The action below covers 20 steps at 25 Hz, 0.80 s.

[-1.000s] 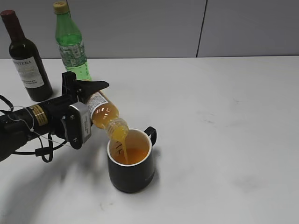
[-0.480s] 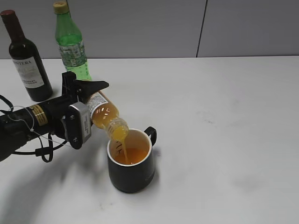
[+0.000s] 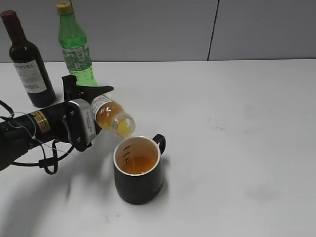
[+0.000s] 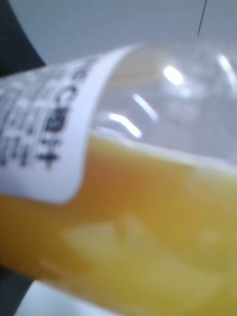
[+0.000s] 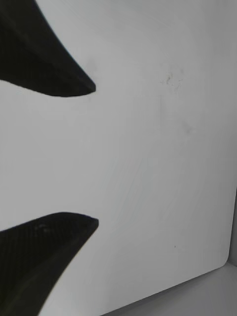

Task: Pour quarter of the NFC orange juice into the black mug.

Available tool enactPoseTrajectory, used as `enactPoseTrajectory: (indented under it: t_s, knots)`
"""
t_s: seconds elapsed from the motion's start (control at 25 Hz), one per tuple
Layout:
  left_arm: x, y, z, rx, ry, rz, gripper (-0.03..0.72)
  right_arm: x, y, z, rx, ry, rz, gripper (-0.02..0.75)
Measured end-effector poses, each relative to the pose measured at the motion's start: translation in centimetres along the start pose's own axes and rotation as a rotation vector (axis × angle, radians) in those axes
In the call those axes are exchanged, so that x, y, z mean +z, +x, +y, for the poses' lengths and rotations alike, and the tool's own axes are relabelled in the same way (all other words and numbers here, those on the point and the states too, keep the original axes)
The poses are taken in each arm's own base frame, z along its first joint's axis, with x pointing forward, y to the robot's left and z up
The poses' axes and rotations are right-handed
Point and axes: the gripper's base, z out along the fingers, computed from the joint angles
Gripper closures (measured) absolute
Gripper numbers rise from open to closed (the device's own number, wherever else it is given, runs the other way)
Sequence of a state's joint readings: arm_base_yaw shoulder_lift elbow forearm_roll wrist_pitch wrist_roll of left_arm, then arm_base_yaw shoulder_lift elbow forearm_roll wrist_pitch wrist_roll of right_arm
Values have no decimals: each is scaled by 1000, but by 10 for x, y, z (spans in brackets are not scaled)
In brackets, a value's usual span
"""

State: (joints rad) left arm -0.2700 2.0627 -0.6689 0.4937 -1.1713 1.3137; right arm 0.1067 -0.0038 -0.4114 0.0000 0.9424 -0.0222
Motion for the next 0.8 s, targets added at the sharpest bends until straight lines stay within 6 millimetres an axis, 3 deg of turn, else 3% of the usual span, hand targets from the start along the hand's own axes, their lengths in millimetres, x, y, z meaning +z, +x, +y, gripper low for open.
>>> enactPoseTrajectory:
  t_s: [0.2,0.56,0.8]
  knots:
    - [0,-1,-3,-220,12,-12,219,0,0,0,0,0,0,182]
    - [2,0,-30,-975,88,16,219,0,0,0,0,0,0,182]
    - [3,2,-35,-1300,75,54,219,0,0,0,0,0,0,182]
